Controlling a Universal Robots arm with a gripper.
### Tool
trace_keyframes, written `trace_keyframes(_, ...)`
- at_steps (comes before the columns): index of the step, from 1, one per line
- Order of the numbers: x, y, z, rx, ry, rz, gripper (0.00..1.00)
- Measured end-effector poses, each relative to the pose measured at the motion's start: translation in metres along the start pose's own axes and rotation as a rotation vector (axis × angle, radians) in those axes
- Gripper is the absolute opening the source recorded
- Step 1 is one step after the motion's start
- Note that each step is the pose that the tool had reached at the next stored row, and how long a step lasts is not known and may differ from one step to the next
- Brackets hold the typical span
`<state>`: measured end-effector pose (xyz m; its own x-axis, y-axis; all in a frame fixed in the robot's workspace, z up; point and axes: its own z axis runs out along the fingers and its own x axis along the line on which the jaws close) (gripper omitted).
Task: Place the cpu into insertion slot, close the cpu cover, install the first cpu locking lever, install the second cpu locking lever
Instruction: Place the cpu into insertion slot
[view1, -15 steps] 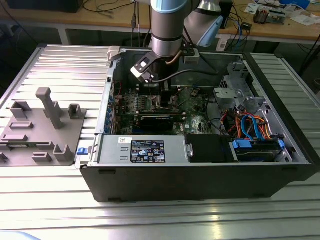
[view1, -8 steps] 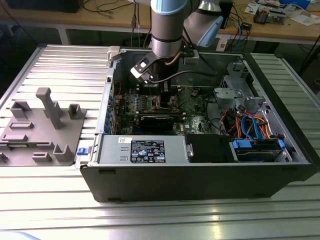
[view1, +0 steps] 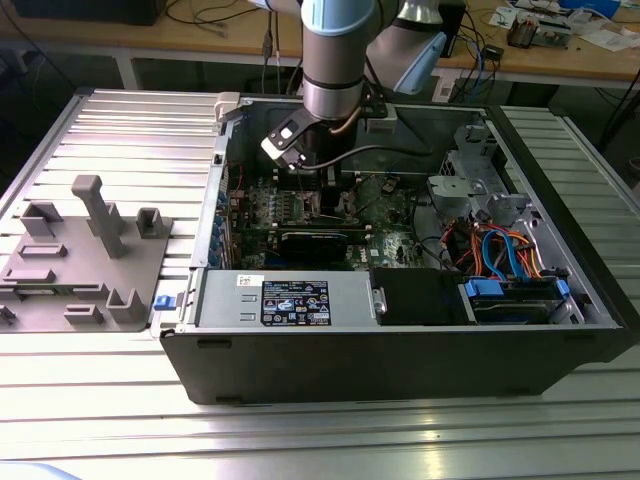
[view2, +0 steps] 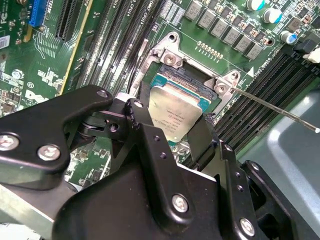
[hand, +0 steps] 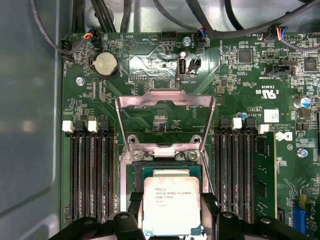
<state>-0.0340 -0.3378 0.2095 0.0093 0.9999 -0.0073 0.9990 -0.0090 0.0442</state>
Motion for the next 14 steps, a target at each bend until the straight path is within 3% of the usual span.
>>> trace_keyframes(14,0.0045,-0.0017,0.008,0.0,-0.0002,0.006,0.54)
